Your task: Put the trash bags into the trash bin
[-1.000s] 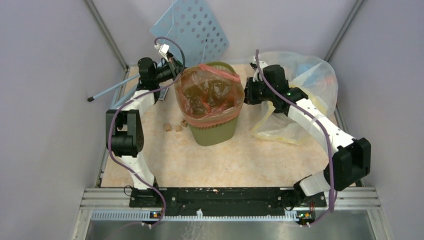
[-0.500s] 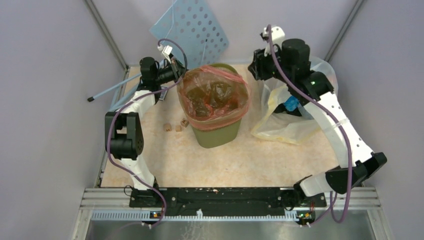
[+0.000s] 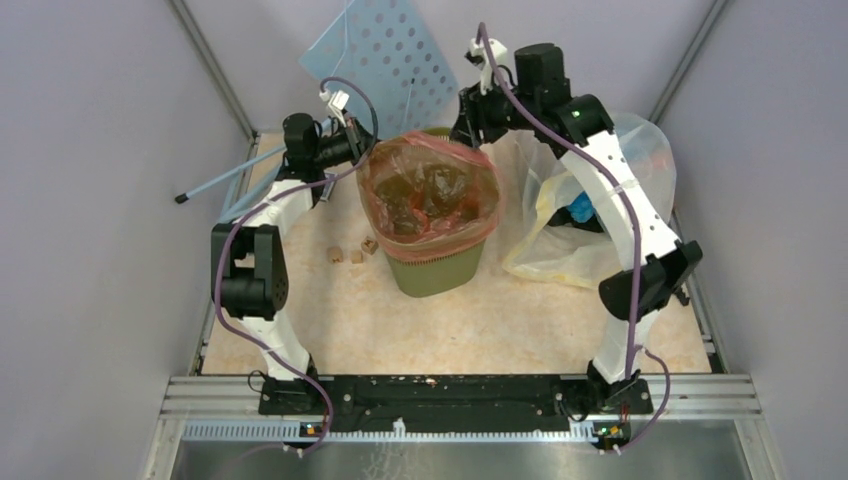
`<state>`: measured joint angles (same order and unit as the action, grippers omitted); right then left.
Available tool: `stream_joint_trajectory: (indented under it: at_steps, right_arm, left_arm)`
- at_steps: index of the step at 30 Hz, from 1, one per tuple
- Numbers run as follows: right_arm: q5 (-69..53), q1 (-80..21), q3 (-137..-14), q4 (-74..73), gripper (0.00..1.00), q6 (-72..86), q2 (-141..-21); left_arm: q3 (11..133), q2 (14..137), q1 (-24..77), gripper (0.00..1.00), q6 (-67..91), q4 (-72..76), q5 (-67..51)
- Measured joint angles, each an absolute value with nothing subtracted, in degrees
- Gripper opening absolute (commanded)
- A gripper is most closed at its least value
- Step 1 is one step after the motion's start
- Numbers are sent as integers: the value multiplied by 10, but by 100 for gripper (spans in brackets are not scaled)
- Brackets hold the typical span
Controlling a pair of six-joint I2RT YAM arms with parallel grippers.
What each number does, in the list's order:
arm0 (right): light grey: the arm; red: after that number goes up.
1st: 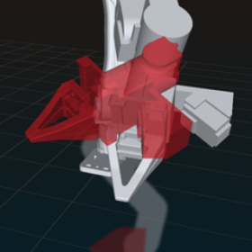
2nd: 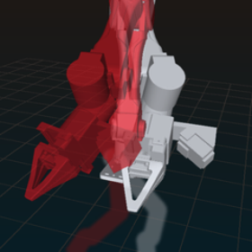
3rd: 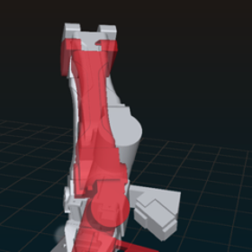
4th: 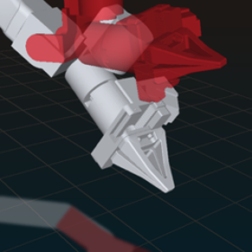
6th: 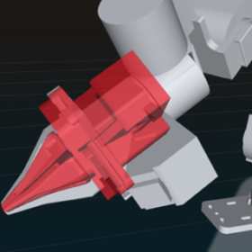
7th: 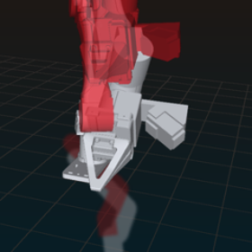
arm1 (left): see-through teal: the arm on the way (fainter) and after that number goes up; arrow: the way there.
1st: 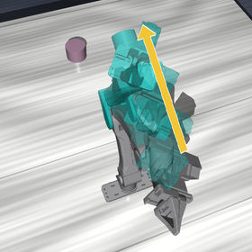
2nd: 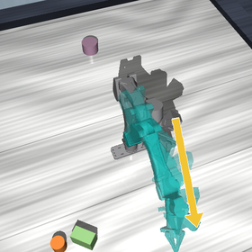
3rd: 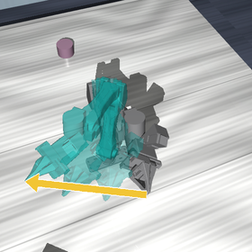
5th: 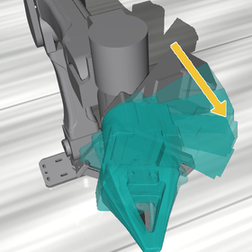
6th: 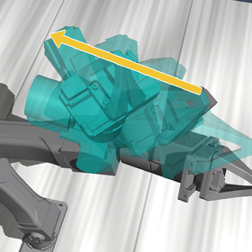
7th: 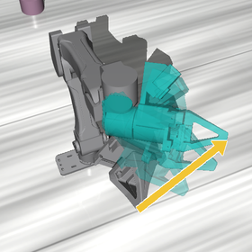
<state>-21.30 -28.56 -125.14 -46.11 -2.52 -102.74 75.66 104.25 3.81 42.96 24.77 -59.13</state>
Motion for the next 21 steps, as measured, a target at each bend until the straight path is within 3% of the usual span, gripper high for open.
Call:
stream_joint_trajectory:
  at_steps: [7,12,21]
  right_arm:
    - [-243,-288,-1254,-502,37,-14,-1080]
    - [-252,-288,-1257,-509,2,-16,-1081]
    - [-229,-282,-1257,-501,0,6,-1081]
  left_arm:
    - [769,1045,55,9,425,243,-592]
    - [774,1046,60,9,420,237,-592]
    - [783,1056,60,8,418,231,-591]
